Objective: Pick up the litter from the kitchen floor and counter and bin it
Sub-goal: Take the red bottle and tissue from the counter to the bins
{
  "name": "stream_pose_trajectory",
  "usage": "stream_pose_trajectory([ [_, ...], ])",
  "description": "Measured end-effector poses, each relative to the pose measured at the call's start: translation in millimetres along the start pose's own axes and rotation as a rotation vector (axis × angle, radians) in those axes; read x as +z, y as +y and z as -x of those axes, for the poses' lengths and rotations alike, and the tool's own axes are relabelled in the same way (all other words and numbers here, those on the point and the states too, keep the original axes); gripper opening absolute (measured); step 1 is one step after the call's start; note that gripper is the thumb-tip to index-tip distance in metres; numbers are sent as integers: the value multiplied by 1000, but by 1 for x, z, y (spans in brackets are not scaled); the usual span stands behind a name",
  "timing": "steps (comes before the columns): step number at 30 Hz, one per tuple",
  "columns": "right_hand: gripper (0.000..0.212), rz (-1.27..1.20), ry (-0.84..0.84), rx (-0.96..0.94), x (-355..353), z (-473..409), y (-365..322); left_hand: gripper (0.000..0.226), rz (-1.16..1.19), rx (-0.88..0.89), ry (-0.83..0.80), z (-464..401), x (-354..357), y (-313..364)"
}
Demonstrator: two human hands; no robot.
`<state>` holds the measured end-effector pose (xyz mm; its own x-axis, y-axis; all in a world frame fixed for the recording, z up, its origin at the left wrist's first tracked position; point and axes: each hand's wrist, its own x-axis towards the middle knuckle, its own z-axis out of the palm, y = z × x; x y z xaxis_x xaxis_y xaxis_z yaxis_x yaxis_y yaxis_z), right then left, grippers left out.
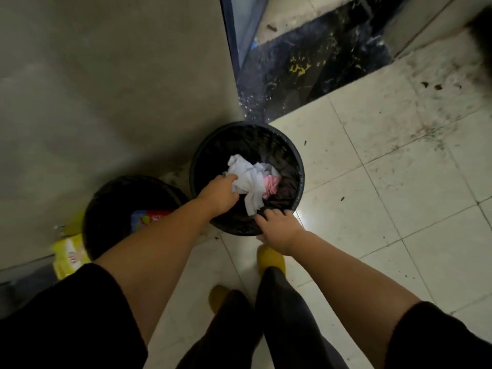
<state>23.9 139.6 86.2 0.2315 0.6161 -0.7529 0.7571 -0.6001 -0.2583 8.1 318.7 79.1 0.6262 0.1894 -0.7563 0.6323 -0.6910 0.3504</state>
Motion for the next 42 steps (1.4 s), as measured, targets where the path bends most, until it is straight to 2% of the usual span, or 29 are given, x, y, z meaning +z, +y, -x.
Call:
stream_pose_trajectory([
  [4,54,-33,60,87,-88,96,-11,40,-62,45,25,111,-90,42],
  [8,49,-53,155,145,-165,190,-24,37,-64,125,60,218,-153,98],
  [11,46,-77,236,199,-199,248,-36,34,-12,200,115,278,-175,131],
  [15,47,-187,282,307,-209,313,-57,31,-67,315,145,338,-182,162],
  [22,48,-402,403,553,-149,427,-77,30,-264,552,113,397,-162,201],
  [27,47,-555,497,769,-84,514,-72,32,-416,704,28,431,-113,261],
  [37,42,-806,659,1229,64,716,-7,31,-718,1072,-147,507,67,475],
  [42,42,-879,680,1407,155,827,41,30,-764,1251,-201,569,179,590],
])
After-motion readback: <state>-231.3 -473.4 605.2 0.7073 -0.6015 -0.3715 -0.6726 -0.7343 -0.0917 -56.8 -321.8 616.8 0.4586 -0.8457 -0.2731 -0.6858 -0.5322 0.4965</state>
